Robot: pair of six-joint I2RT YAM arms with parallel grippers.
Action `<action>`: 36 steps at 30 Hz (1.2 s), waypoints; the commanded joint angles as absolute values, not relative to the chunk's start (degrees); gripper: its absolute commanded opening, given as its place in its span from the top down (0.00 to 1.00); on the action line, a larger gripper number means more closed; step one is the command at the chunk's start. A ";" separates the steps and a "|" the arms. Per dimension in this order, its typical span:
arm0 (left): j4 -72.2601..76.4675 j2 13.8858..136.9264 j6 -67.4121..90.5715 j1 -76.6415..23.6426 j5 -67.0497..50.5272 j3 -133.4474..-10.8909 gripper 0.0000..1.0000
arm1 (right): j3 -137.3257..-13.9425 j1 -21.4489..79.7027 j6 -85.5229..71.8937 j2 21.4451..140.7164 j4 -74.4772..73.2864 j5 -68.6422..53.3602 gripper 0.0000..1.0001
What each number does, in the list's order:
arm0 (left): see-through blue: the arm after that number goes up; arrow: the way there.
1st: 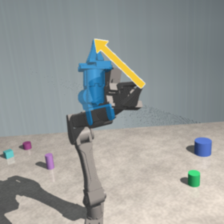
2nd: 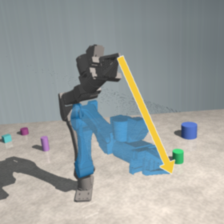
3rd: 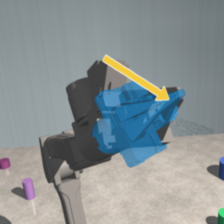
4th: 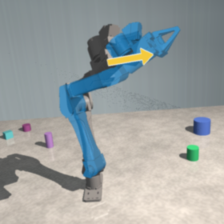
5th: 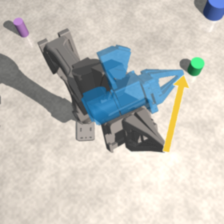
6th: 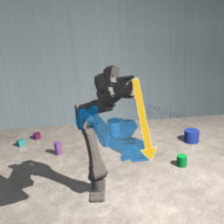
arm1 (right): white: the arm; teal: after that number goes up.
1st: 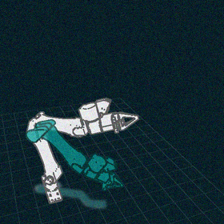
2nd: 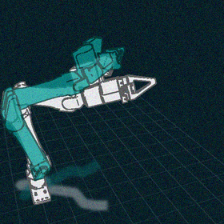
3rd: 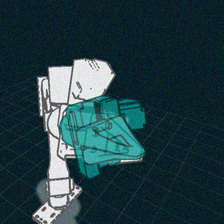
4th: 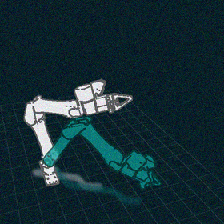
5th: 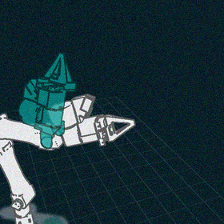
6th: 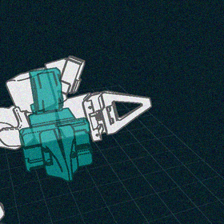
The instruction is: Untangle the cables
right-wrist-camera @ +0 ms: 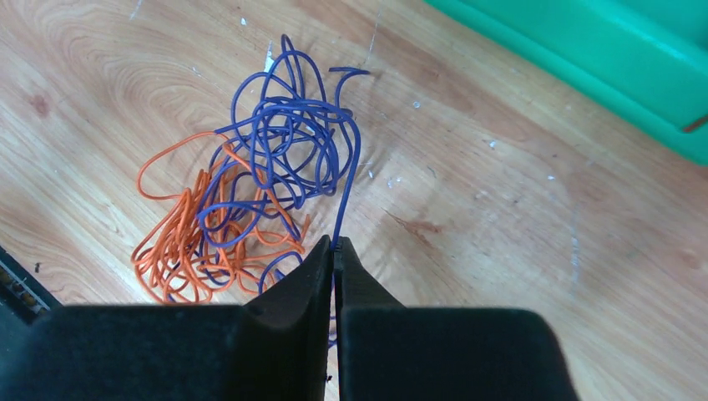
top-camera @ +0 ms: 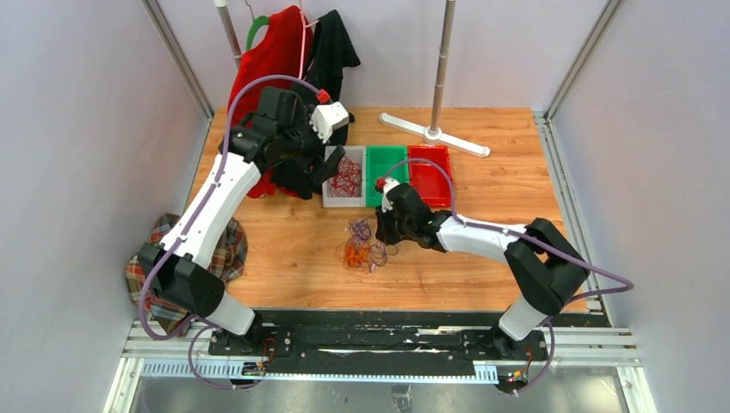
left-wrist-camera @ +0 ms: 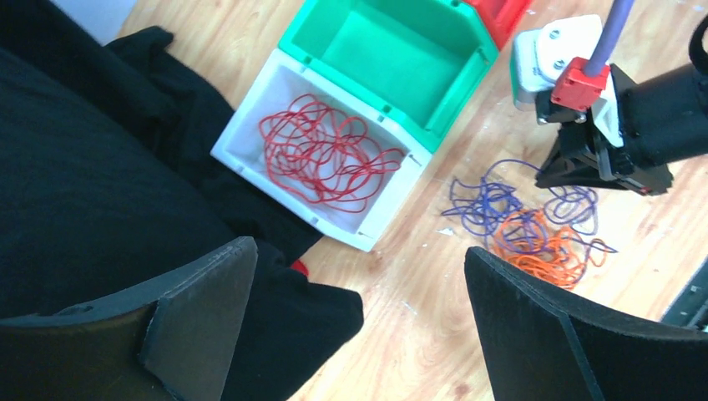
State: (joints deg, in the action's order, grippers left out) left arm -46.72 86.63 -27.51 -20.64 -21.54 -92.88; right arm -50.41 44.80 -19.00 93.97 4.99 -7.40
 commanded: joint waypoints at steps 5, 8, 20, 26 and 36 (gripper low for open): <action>-49.31 84.32 -28.83 -20.74 -35.90 -90.25 0.03 | -50.94 44.91 -13.40 83.52 -0.04 -3.21 0.99; -49.66 83.88 -29.68 -21.06 -39.78 -88.62 0.05 | -50.95 44.78 -11.92 79.71 -0.30 -3.36 0.99; -58.02 81.13 -42.34 -25.14 -47.60 -87.72 0.11 | -59.08 43.46 -10.07 72.72 -3.50 -16.60 0.99; -58.65 78.67 -47.59 -27.17 -48.28 -86.13 0.26 | -64.68 42.70 -16.09 75.56 -6.22 -26.17 0.99; -58.69 72.46 -49.70 -30.57 -46.17 -79.34 0.41 | -68.28 41.49 -34.68 79.94 -5.51 -27.14 0.99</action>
